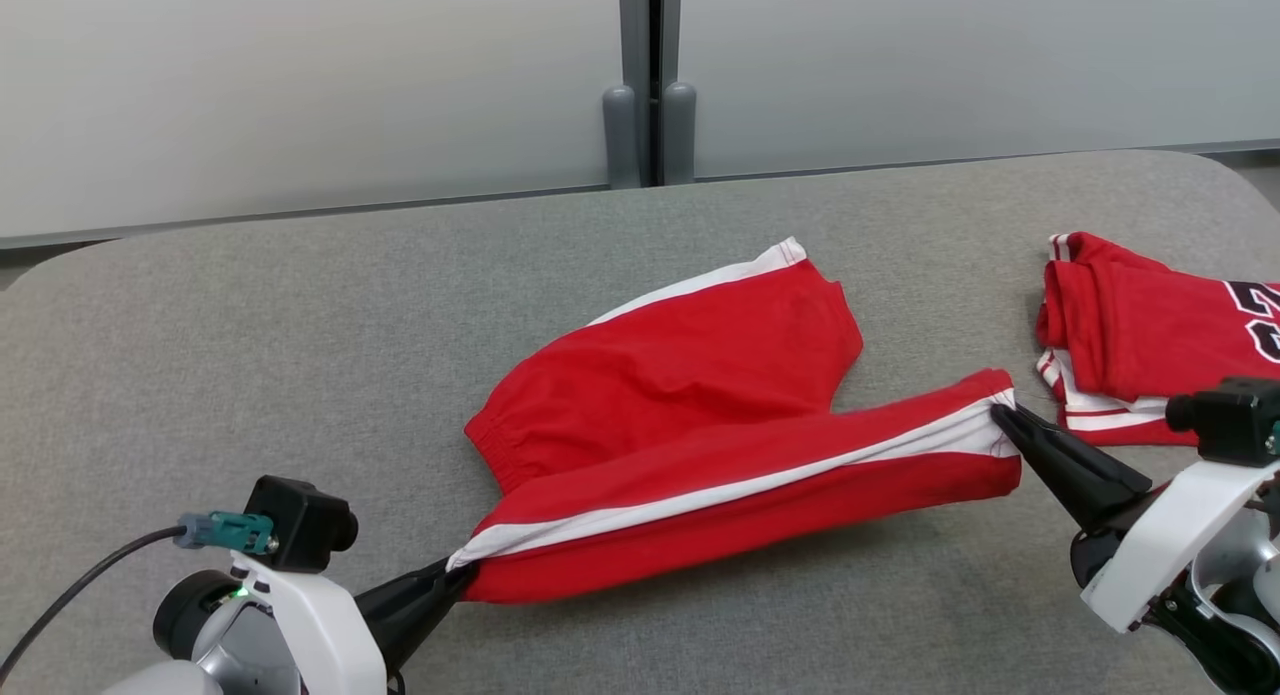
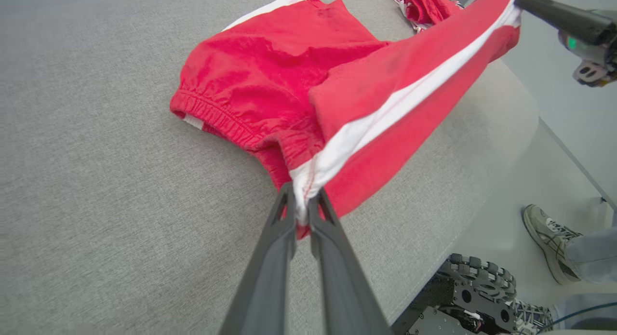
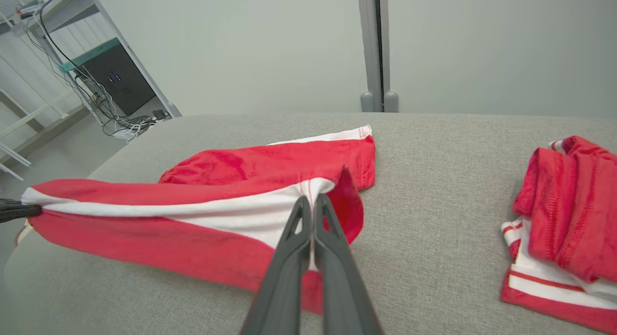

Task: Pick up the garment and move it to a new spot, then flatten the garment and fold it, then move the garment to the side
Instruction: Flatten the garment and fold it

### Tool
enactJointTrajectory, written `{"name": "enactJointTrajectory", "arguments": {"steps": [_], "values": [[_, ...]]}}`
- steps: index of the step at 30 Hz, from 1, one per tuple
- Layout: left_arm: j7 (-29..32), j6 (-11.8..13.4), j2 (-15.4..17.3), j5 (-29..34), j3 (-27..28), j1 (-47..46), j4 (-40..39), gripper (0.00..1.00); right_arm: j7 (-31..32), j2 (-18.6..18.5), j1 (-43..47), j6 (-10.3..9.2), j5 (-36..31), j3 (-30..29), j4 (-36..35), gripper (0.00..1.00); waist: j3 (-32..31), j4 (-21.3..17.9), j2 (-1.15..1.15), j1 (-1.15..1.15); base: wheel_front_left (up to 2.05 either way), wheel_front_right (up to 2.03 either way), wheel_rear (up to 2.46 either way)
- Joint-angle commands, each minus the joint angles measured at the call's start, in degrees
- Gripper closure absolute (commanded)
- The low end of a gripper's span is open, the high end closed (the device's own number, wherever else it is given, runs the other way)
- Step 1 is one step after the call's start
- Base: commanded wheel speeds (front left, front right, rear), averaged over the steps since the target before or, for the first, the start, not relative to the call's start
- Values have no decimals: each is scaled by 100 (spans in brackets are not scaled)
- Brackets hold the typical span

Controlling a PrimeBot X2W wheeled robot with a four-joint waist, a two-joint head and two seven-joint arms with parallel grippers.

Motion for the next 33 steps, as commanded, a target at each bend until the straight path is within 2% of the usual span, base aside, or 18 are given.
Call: {"name": "enactJointTrajectory", "arguments": {"steps": [1, 4, 13, 17, 21, 33], "values": [[64, 63, 54, -49, 54, -69, -74, 100, 196, 21, 97, 0, -173, -198, -83, 100, 58, 52, 0, 0, 0, 0, 0], [447, -30, 54, -222, 190, -474, -115, 100, 949, 297, -174, 0, -538, -750, -364, 100, 482, 181, 0, 0, 0, 0, 0], [987, -363, -108, -252, 422, -1429, 237, 100, 1662, 559, -1332, 0, -990, -1165, -169, 100, 1409, 406, 0, 0, 0, 0, 0], [938, -480, -306, -225, 583, -1805, 469, 100, 1918, 598, -1902, 0, -1065, -1201, 144, 100, 1818, 560, 0, 0, 0, 0, 0], [868, -613, -655, -54, 587, -2154, 793, 100, 2080, 679, -2560, 0, -1047, -1092, 599, 100, 2205, 748, 0, 0, 0, 0, 0], [855, -922, -1210, 78, 539, -2689, 1466, 100, 2163, 861, -3674, 0, -1044, -635, 1814, 100, 2641, 1011, 0, 0, 0, 0, 0]]}}
